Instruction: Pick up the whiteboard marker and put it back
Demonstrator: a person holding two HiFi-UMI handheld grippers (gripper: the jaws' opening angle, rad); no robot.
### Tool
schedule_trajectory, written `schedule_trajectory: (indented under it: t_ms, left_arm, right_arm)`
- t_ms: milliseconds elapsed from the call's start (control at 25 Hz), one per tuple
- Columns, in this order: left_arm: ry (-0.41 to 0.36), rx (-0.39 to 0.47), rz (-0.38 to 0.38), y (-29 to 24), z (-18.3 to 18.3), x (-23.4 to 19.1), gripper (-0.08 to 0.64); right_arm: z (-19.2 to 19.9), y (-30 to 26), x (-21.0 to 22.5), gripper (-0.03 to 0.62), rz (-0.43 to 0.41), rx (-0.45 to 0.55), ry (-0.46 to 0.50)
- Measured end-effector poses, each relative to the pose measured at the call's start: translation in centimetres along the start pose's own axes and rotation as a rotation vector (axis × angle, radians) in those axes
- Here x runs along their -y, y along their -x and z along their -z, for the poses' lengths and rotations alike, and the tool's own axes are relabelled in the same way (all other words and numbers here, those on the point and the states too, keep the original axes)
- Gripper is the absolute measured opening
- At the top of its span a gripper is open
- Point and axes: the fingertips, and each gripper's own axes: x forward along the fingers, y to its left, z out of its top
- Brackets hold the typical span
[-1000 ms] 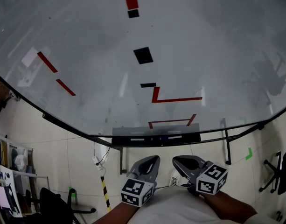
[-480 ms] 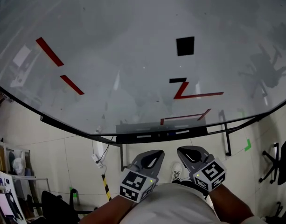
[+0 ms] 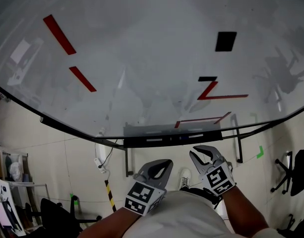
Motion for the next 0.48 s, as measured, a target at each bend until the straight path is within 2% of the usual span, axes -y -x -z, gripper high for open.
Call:
schedule_trajectory:
  t_ms: [160, 360, 480]
  left_arm:
    - [0.030, 0.004, -0.009, 0.3, 0.1, -0.6, 0.017]
    - [0.048, 0.000, -0.027, 0.6, 0.5, -1.2, 0.017]
    - [0.053, 0.001, -0.032, 0.7, 0.6, -1.3, 0.017]
  right_arm:
    - [0.7, -1.0, 0.4, 0.057, 0.011, -0.072, 0.088]
    - [2.0, -2.4, 0.8, 0.040, 0.020, -0.156, 0.249]
    - [2.5, -2.9, 1.1, 0.038, 0.016, -0.189, 0.267]
